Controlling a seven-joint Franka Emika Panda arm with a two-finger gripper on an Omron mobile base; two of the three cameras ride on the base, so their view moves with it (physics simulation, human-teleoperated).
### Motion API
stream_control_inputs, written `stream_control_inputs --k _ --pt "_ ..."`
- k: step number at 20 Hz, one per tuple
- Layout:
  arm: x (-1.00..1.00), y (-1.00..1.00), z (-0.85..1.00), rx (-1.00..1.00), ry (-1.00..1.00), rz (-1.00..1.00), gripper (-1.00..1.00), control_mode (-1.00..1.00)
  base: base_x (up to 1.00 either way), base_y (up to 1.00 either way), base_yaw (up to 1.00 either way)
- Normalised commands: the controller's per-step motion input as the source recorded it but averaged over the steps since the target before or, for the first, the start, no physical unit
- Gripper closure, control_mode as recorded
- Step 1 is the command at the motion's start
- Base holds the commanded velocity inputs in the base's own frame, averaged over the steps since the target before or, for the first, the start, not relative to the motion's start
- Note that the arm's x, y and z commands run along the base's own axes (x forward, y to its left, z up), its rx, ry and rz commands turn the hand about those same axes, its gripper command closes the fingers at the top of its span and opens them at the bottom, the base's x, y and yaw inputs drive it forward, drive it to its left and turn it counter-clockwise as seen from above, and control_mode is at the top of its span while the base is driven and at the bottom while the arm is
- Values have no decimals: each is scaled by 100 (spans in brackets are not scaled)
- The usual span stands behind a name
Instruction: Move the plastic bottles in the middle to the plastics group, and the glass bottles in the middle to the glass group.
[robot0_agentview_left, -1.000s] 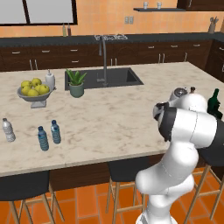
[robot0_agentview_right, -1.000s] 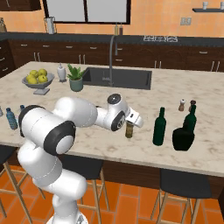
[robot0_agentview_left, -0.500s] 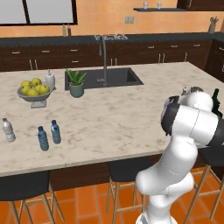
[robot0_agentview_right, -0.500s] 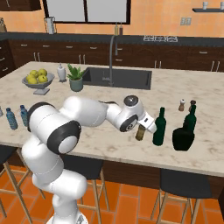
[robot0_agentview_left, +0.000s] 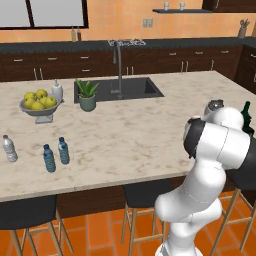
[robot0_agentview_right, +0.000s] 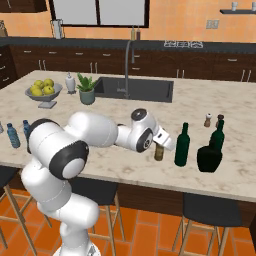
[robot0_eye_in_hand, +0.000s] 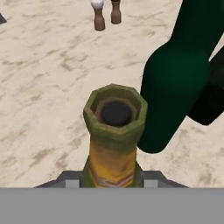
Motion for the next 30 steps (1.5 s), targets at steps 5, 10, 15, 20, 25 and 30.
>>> stream_control_inputs --k 5,10,15,20,25,30 --pt "0 -34 3 13 1 -8 100 -100 0 0 0" --pt "0 -31 0 1 0 -8 100 -100 0 0 0" --pt "0 -6 -6 0 0 -6 100 -100 0 0 0" --pt "0 4 -26 -4 -3 -3 100 -100 0 0 0" --pt "0 2 -10 -6 0 -4 100 -100 0 0 0" --pt "0 4 -20 -1 0 -2 100 -100 0 0 0"
